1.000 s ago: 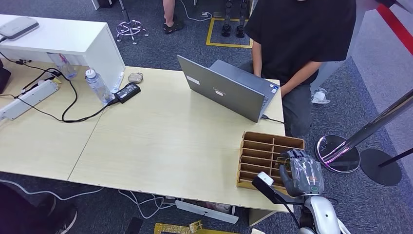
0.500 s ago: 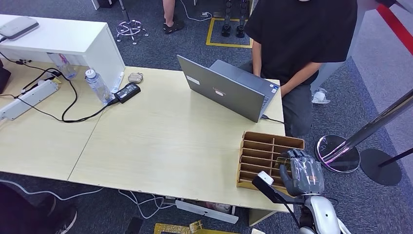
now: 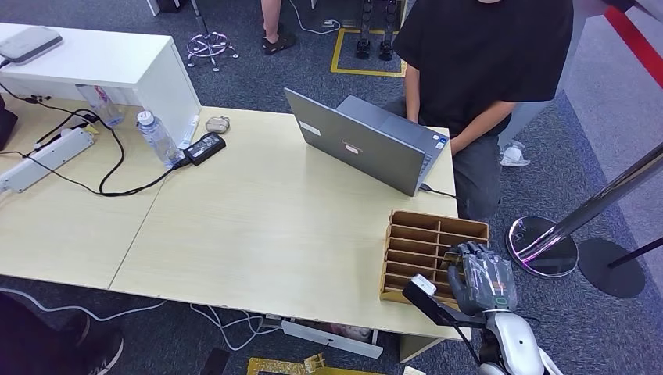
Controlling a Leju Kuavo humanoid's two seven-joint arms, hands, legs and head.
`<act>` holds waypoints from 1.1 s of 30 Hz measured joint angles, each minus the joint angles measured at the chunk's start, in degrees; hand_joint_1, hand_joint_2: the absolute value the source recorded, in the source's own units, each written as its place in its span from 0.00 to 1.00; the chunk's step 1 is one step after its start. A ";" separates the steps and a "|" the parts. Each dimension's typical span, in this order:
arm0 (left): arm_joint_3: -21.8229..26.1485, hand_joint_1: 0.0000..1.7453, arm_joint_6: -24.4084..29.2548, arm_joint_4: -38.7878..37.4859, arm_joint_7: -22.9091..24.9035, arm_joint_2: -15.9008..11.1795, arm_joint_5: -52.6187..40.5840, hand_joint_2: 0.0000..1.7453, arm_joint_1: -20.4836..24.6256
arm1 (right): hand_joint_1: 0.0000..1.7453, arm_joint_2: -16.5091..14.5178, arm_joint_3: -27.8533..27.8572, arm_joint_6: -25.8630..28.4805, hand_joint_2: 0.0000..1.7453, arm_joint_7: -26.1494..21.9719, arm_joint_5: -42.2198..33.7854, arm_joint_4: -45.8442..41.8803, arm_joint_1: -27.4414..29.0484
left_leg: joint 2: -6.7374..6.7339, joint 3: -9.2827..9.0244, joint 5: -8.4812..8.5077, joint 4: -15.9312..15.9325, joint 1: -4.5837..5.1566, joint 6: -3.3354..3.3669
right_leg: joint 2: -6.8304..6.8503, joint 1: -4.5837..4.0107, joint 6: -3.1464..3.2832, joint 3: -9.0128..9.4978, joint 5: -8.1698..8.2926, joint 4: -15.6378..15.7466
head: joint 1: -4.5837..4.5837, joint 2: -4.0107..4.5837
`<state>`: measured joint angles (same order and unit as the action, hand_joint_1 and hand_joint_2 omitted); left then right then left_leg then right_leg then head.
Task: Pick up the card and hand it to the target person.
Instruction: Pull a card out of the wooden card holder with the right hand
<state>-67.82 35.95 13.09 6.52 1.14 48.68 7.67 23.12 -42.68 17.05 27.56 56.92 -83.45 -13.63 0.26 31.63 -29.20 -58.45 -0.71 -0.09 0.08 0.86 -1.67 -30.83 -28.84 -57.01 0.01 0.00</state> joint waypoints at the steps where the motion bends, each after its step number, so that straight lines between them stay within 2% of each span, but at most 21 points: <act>1: 0.00 0.00 0.00 0.00 0.01 0.00 0.01 0.00 0.00 | 0.54 0.00 -0.01 -0.11 1.00 0.06 0.00 0.00 -0.03 | 0.00 0.00 0.00 0.00 0.00 0.00 | 0.00 0.00 0.00 0.00 0.00 0.00 | -0.01 0.00; 8: 0.00 0.00 0.00 0.00 0.02 0.00 0.23 0.00 0.00 | 0.59 0.16 -0.06 -0.66 1.00 0.81 -0.04 0.00 -0.21 | 0.00 -0.01 0.00 0.00 0.00 0.00 | 0.00 0.00 0.00 0.00 0.00 0.00 | -0.01 0.00; 16: 0.00 0.00 -0.02 0.00 0.04 0.00 0.54 0.00 0.00 | 0.77 0.48 -0.33 -0.74 1.00 1.16 -0.17 0.00 -0.41 | 0.00 0.00 0.00 0.00 0.00 0.00 | 0.00 0.00 0.00 0.00 0.00 0.00 | 0.01 0.00; 27: 0.00 0.00 0.00 0.00 0.28 0.00 0.54 0.00 0.00 | 0.80 0.48 -0.72 -0.35 1.00 1.05 0.10 0.00 -0.68 | 0.00 0.00 0.00 0.00 0.00 0.00 | 0.00 0.00 0.00 0.00 0.00 0.00 | 0.01 0.00; 33: 0.00 0.00 0.00 0.00 0.42 0.00 0.55 0.00 0.00 | 0.85 0.48 -0.98 0.83 1.00 0.66 0.34 0.02 -0.78 | 0.00 -0.01 0.00 0.00 0.00 0.00 | 0.00 0.00 0.00 0.00 0.00 0.00 | 0.01 0.00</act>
<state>-67.82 35.95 13.09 6.94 1.14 49.22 7.67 23.61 -43.66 17.87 28.21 57.25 -83.43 -14.41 0.26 31.62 -29.20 -58.45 -0.71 -0.09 0.08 0.86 -1.67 -30.83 -28.84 -57.01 0.01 0.00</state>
